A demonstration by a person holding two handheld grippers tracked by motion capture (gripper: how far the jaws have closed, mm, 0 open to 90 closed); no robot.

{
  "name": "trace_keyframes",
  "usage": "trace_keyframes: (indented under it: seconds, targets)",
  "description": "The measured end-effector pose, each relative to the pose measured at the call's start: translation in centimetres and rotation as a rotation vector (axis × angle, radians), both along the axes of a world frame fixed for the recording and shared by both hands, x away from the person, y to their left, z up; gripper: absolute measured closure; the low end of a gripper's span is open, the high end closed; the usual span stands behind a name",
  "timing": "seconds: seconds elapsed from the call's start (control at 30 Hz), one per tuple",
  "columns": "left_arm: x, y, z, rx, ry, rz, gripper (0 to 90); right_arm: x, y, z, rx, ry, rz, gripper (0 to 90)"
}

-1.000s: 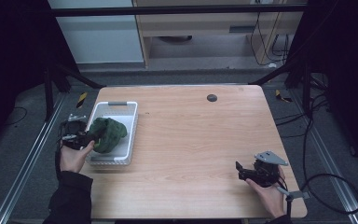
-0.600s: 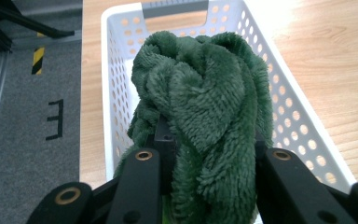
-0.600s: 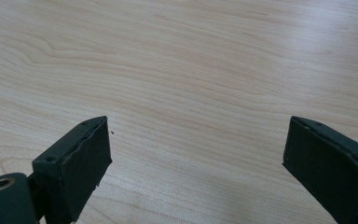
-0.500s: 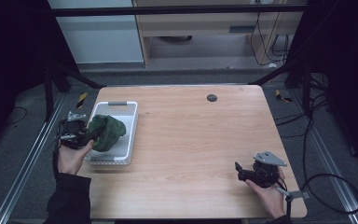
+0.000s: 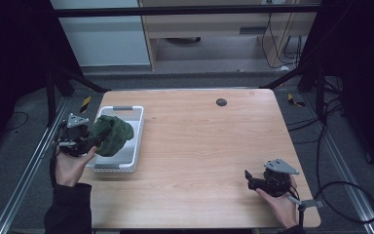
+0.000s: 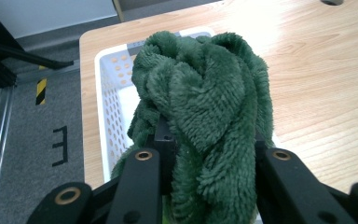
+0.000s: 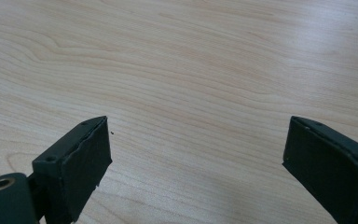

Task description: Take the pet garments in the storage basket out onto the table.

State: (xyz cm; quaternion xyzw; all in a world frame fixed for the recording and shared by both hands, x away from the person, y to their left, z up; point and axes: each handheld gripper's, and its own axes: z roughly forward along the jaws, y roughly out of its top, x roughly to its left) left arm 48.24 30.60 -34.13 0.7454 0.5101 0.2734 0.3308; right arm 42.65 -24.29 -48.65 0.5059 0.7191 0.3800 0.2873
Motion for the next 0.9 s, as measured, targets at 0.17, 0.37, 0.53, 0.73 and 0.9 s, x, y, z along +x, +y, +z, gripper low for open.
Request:
trace_keyframes:
  seconds: [0.17, 0.37, 0.53, 0.73, 0.9]
  targets:
    - [-0.8, -0.9, 0.9, -0.004, -0.022, -0.041, 68.5, 0.0, 0.0, 0.0, 0.000, -0.002, 0.000, 7.4]
    - [-1.6, -1.8, 1.7, -0.022, -0.041, -0.092, 68.5, 0.0, -0.1, 0.1, -0.001, -0.004, 0.000, 7.4]
    - [-2.2, -3.0, 2.2, -0.038, -0.040, -0.153, 68.5, -0.1, -0.1, 0.2, 0.003, -0.006, 0.000, 7.4]
    - [-2.6, -4.4, 2.6, -0.051, -0.034, -0.226, 68.5, 0.0, -0.1, 0.2, 0.005, -0.007, -0.003, 7.4]
    - [-2.6, -5.9, 2.5, -0.038, -0.017, -0.292, 68.5, 0.0, -0.1, 0.2, 0.004, -0.012, -0.005, 7.3]
